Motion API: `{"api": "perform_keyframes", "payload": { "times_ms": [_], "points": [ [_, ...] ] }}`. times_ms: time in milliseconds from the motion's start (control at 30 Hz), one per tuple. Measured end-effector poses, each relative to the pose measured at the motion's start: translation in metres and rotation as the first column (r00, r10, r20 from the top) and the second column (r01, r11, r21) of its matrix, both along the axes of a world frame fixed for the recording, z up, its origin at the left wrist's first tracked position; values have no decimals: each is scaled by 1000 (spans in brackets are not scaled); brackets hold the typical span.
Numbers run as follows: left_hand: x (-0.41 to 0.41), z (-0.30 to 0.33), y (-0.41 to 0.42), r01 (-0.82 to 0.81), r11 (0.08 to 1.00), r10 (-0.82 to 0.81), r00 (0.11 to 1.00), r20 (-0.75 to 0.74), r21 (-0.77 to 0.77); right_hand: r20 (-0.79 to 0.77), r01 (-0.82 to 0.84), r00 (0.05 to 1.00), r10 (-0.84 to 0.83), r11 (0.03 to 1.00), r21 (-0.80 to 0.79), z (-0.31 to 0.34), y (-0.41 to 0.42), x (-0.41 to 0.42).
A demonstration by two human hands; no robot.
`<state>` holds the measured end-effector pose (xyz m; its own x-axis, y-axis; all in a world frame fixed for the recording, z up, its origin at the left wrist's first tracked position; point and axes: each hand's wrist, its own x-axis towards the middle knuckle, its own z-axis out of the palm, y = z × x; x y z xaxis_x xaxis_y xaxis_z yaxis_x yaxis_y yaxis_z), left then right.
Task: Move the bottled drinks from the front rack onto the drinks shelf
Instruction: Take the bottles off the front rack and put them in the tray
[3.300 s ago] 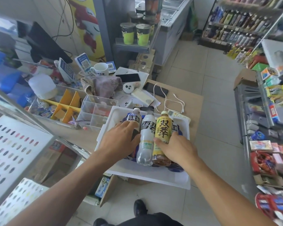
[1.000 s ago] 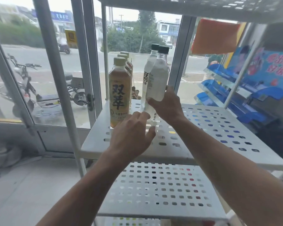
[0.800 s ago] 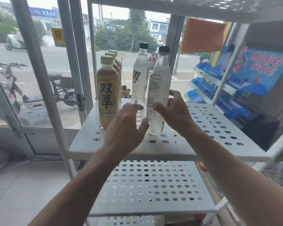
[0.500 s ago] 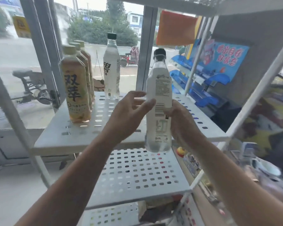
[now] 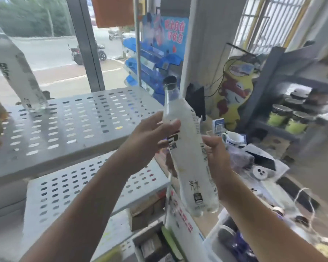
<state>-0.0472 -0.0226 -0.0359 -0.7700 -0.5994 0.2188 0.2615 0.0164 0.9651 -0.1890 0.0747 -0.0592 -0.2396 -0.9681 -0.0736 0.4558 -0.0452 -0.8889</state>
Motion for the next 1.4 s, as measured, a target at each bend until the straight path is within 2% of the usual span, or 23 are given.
{"api": "perform_keyframes", "payload": {
  "times_ms": [67, 133, 233, 300, 400, 500, 600, 733, 867, 933, 1033, 1133, 1233, 1400],
  "points": [
    [-26, -2, 17, 98, 995, -98, 995, 1, 10, 71, 0, 997, 4, 998, -56, 0, 22, -7],
    [-51, -5, 34, 131, 991, -131, 991, 16, 12, 142, -22, 989, 35, 996, -89, -6, 43, -15],
    [-85, -14, 56, 138, 990, -136, 989, 62, -37, 187, 21, 982, -13, 999, -43, -31, 74, -35],
    [-105, -22, 70, 116, 991, -109, 988, 112, -62, 78, 164, 984, -163, 986, -7, -51, 94, -47],
    [-132, -39, 90, 96, 992, -78, 978, 193, -84, -166, 324, 930, -327, 945, -43, -69, 125, -47],
    [-151, -60, 105, 100, 987, -63, 961, 271, -126, -474, 511, 777, -414, 855, 91, -81, 149, -41],
    [-165, -83, 116, 96, 974, -11, 924, 383, -203, -614, 676, 639, -463, 720, 161, -102, 158, -42],
    [-178, -111, 119, 122, 952, 37, 865, 500, -282, -705, 748, 567, -426, 625, 223, -123, 154, -42],
    [-186, -129, 103, 261, 911, -21, 802, 597, -318, -744, 805, 522, -417, 531, 267, -138, 139, -41],
    [-185, -132, 94, 318, 864, 1, 773, 635, -389, -758, 837, 504, -414, 452, 309, -146, 128, -40],
    [-177, -137, 79, 343, 804, 48, 775, 630, -485, -754, 856, 511, -412, 328, 400, -161, 113, -40],
    [-164, -147, 65, 396, 766, 39, 758, 651, -506, -795, 862, 505, -335, 246, 444, -176, 97, -39],
    [-153, -163, 53, 437, 767, 8, 725, 689, -469, -855, 876, 479, -202, 172, 450, -188, 83, -36],
    [-142, -180, 43, 492, 705, 9, 714, 700, -511, -883, 884, 465, -65, 88, 459, -201, 74, -31]
  ]
}}
